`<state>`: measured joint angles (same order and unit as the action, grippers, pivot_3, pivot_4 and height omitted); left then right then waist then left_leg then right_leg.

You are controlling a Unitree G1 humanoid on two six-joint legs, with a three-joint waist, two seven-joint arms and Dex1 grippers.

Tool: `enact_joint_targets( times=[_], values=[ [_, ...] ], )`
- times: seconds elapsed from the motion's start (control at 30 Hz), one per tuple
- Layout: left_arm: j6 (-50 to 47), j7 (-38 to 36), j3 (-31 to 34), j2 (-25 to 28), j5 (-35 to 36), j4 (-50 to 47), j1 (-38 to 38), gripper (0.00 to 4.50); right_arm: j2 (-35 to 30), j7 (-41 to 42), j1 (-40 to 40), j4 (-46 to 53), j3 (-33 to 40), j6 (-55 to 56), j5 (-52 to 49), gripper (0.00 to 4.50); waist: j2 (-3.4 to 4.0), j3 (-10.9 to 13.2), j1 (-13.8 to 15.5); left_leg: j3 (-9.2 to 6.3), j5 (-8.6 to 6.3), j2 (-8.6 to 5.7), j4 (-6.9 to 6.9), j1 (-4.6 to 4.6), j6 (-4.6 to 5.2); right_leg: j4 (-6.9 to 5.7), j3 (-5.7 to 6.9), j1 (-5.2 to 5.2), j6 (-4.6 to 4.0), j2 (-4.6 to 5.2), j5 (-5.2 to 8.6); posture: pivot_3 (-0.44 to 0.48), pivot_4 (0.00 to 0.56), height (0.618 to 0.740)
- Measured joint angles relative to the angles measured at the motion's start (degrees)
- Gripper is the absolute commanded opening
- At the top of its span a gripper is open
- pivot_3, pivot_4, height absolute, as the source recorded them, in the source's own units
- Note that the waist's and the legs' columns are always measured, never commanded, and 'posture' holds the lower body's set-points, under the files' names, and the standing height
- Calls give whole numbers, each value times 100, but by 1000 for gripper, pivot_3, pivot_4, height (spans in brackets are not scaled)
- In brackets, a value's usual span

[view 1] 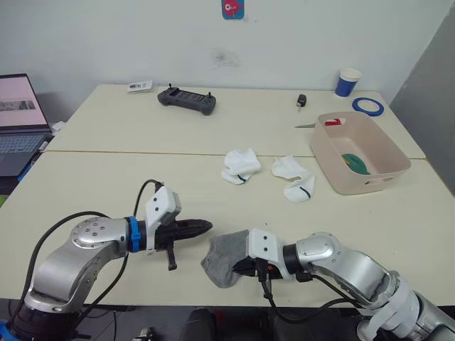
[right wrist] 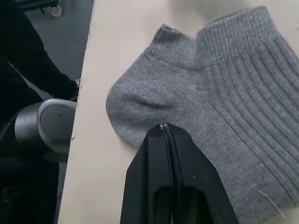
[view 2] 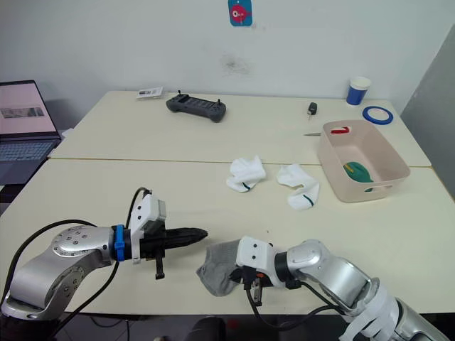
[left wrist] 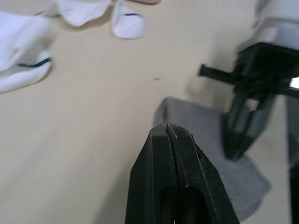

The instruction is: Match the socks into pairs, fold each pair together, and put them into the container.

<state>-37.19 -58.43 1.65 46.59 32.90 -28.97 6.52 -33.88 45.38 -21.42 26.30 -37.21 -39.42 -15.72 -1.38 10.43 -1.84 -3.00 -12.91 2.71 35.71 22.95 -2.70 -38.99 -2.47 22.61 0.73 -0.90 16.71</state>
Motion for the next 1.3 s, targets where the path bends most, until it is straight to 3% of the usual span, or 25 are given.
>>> enact_joint_targets(
  times=[0.3, 0.5, 0.73, 0.87, 1.07, 1.17, 1.3],
  values=[
    [-127, 161, -663, -31, -192, -162, 334, 0, 60, -128, 172, 594, 1059, -387, -375, 64, 0, 1, 1, -1, 0, -3, 3, -5, 0, -4, -1, -7, 1, -1, -1, 0, 150, 740],
    [220, 418, -1301, -213, -1054, 805, 362, 0, 406, -518, 128, -53, 798, -319, 174, 64, 1, 0, -2, -1, 0, -2, 2, -4, 0, -4, -1, -2, 0, -3, -1, 0, 150, 740],
    [1025, 437, -1521, -298, -1663, 1374, 459, 0, 215, -533, 229, -189, 675, -81, 576, 64, 1, 0, 3, 1, 0, -3, 3, -15, 0, -2, 0, -19, 0, 1, -1, 0, 150, 740],
    [1258, 384, -1223, -327, -1567, 1480, 424, 0, -61, -424, 322, -45, 828, -21, 601, 64, 1, 0, 3, -1, 0, -3, 9, -16, 0, -3, 2, -23, 2, 2, -3, 0, 150, 740],
    [741, -187, -525, -17, -445, 632, 431, 0, -47, -143, 397, 452, 1228, 46, 249, 64, -2, 2, -2, -3, 0, -1, 6, -9, 0, 0, 2, -19, 4, 0, -1, 0, 150, 740],
    [480, -505, -560, 272, -216, 248, 345, 0, 90, 19, 331, 625, 1213, 122, 94, 64, 0, 2, -16, -3, 0, 1, 4, -13, 0, 0, 2, -18, 3, -3, -1, 0, 150, 740],
    [562, -676, -1151, 453, -627, 260, 80, 0, 141, 205, 204, 472, 776, 234, 240, 64, 2, 4, -5, -2, 0, -1, 6, -15, 0, -1, 2, -20, 0, -2, 0, 0, 150, 740]
  ],
)
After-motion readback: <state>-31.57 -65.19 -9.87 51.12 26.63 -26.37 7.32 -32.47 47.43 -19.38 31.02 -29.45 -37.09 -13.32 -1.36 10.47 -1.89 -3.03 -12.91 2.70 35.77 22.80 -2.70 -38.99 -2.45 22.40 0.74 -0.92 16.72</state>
